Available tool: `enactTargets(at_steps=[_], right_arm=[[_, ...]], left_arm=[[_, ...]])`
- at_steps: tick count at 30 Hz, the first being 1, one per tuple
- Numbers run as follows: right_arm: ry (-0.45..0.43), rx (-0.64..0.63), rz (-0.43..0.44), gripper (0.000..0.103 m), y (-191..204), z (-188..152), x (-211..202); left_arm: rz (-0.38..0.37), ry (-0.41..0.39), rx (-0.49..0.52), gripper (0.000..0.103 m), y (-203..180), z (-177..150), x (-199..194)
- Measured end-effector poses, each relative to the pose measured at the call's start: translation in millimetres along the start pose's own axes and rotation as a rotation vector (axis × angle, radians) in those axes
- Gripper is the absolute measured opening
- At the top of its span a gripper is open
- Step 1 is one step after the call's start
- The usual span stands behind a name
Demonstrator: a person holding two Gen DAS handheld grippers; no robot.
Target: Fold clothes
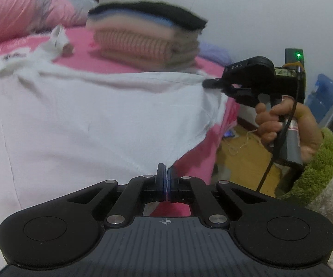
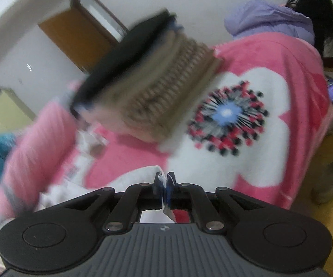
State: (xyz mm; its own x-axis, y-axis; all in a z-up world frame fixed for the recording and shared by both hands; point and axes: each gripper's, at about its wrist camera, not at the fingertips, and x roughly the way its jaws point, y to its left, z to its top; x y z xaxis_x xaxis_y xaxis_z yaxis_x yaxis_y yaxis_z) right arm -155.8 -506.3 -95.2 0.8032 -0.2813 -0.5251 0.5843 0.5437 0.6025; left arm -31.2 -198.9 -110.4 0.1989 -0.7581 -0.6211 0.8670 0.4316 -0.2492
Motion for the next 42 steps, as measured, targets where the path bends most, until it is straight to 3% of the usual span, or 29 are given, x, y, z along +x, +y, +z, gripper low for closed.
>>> enactTargets(at_steps=[1, 4, 6, 12, 16, 21, 25, 27, 29, 33, 36, 38, 42], right_arm=[[0.019, -0.007, -0.042, 0.01, -3, -2, 6], [0.044, 0.015, -0.158, 0.04, -15, -5, 10], [0.014, 0.017, -0.178, 0.043, -19, -5, 1], [-0.142, -0.07, -0.229, 0.046, 12, 2, -35], [-0.211, -0.248, -0.167, 0.046, 77, 5, -43], [-0.177, -0.462, 0.037, 0.046, 175, -7, -22], [-0.106, -0.593, 0.222, 0.046, 248, -33, 3], [-0.024, -0.654, 0.314, 0.046, 284, -53, 20], [0.063, -0.722, 0.398, 0.045, 317, -79, 39], [0.225, -0.868, 0.481, 0.043, 366, -136, 86], [0.408, -0.824, 0.459, 0.043, 380, -159, 137], [0.499, -0.781, 0.399, 0.044, 381, -167, 169], [0.661, -0.669, 0.347, 0.044, 366, -180, 206]], left_arm=[[-0.006, 0.004, -0.005, 0.003, 1, -1, 0], [-0.02, -0.025, -0.01, 0.025, 3, -4, -12], [-0.027, -0.059, -0.019, 0.031, 7, -4, -25], [-0.016, -0.169, -0.089, 0.032, 31, 2, -70], [0.065, -0.266, -0.209, 0.032, 78, 14, -117], [0.253, -0.382, -0.35, 0.033, 142, 14, -180], [0.433, -0.42, -0.45, 0.033, 187, 2, -213], [0.502, -0.437, -0.521, 0.033, 210, -11, -227], [0.56, -0.446, -0.596, 0.033, 229, -25, -238], [0.632, -0.425, -0.711, 0.033, 263, -48, -246], [0.642, -0.392, -0.74, 0.033, 280, -58, -245], [0.639, -0.368, -0.745, 0.033, 284, -64, -242], [0.571, -0.333, -0.751, 0.034, 282, -81, -233]])
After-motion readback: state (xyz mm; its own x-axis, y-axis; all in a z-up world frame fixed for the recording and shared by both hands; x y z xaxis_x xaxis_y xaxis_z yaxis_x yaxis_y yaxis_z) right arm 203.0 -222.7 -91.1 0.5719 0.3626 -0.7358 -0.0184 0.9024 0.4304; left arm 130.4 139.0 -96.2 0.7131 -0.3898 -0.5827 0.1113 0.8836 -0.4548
